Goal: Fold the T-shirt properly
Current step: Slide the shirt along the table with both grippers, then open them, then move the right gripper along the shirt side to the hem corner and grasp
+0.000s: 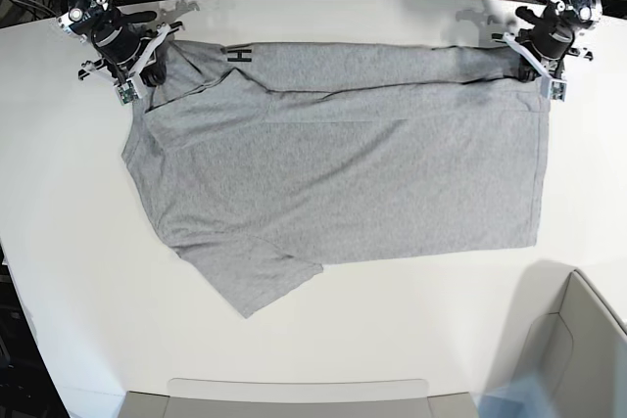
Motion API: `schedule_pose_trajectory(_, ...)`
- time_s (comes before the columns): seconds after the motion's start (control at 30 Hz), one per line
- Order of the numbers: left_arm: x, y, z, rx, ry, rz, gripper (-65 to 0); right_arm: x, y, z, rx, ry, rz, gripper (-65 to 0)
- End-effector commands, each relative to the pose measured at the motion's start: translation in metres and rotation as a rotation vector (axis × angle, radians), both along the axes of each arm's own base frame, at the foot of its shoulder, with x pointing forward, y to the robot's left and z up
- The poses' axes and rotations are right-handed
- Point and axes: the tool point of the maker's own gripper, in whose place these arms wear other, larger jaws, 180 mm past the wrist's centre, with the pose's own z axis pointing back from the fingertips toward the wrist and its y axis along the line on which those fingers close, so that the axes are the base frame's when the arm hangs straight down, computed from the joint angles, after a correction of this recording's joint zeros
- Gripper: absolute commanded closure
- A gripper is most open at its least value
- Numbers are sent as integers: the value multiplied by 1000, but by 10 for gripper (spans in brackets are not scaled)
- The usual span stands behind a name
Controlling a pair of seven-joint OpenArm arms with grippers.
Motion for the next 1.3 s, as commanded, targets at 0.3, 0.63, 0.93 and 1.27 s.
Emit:
schedule_pose_trajectory(0.3,-34,11,-2,45,127,21,0,-35,-34,-8,-135,151,-62,0)
schedule_pose_trajectory(0.63,-5,9,33,107,21,-25,0,-1,-39,42,-192,-17,-81,-165)
schedule_pose_trajectory(0.93,7,31,71,196,-69,8,0,36,-39,83,-231,-163,-77,-180)
schedule_pose_trajectory(1.27,7,26,83,224,-58,5,0,78,-37,127,-251,-319,-81,-180)
